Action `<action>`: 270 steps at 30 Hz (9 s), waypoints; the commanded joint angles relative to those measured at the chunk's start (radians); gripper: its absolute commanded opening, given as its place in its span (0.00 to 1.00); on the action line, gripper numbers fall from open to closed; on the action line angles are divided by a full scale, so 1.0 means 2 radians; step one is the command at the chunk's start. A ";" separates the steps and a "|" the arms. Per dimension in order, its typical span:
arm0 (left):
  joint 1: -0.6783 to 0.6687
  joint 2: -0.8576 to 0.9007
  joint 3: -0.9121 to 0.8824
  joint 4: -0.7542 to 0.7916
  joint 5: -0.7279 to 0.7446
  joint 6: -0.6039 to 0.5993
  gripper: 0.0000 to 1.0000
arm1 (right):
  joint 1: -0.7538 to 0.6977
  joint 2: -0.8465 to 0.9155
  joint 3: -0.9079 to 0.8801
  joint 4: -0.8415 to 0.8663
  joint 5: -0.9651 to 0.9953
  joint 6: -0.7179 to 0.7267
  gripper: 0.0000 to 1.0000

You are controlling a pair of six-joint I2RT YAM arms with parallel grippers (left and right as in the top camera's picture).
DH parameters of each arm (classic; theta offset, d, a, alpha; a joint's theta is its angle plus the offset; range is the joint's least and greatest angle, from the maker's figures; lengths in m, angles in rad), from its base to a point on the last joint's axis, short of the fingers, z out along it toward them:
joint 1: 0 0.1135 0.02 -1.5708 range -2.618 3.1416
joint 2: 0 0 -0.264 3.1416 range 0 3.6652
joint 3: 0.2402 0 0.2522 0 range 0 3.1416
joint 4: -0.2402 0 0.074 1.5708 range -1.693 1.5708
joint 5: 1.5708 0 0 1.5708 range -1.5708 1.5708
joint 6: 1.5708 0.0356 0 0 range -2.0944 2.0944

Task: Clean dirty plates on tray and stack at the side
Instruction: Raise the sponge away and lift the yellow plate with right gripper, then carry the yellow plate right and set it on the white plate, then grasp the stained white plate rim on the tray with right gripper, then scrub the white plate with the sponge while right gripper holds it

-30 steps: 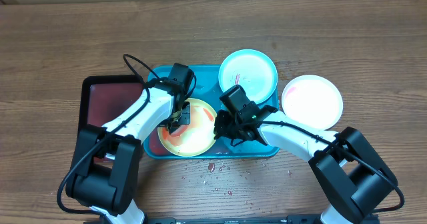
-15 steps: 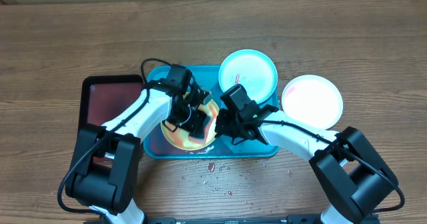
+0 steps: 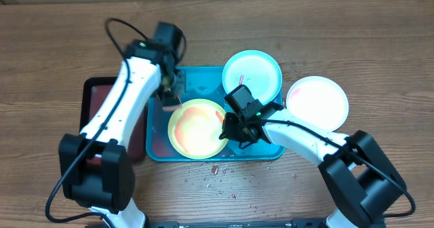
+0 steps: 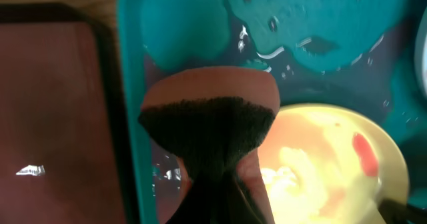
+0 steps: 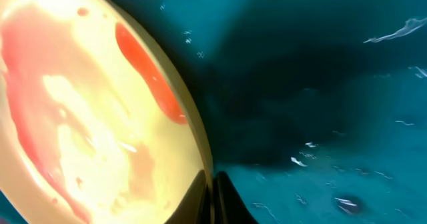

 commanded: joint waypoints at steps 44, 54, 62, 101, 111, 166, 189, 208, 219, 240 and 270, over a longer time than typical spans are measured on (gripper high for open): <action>0.007 0.003 0.001 -0.031 0.019 -0.018 0.04 | 0.267 -0.113 0.147 -0.301 0.795 -0.052 0.04; 0.007 0.003 0.001 -0.031 0.019 -0.018 0.04 | 0.272 -0.113 0.147 -0.302 0.805 -0.039 0.04; 0.008 0.003 0.001 -0.031 0.019 -0.018 0.04 | 0.256 -0.113 0.146 -0.334 0.696 0.064 0.04; 0.007 0.003 0.001 -0.019 0.020 -0.018 0.04 | -0.485 -0.112 -0.036 -0.119 0.050 -0.158 0.04; 0.007 0.003 0.001 -0.020 0.020 -0.018 0.04 | -0.463 -0.113 -0.016 -0.106 -0.053 -0.177 0.63; 0.007 0.004 0.001 -0.018 0.029 -0.016 0.04 | -0.100 0.036 0.097 -0.081 0.073 -0.295 0.49; -0.006 0.004 -0.005 -0.007 0.055 -0.015 0.04 | -0.096 0.079 0.093 -0.085 -0.051 -0.085 0.04; -0.089 0.004 -0.188 0.197 -0.016 0.030 0.04 | -0.069 0.081 0.067 -0.043 -0.055 -0.041 0.04; -0.066 0.004 -0.217 0.250 0.007 0.033 0.04 | -0.069 0.081 0.067 -0.044 -0.055 -0.041 0.04; -0.107 0.004 -0.217 0.336 -0.020 0.081 0.04 | -0.069 0.081 0.067 -0.044 -0.055 -0.041 0.04; -0.084 0.004 -0.217 0.320 0.113 0.070 0.04 | -0.069 0.081 0.067 -0.044 -0.058 -0.045 0.04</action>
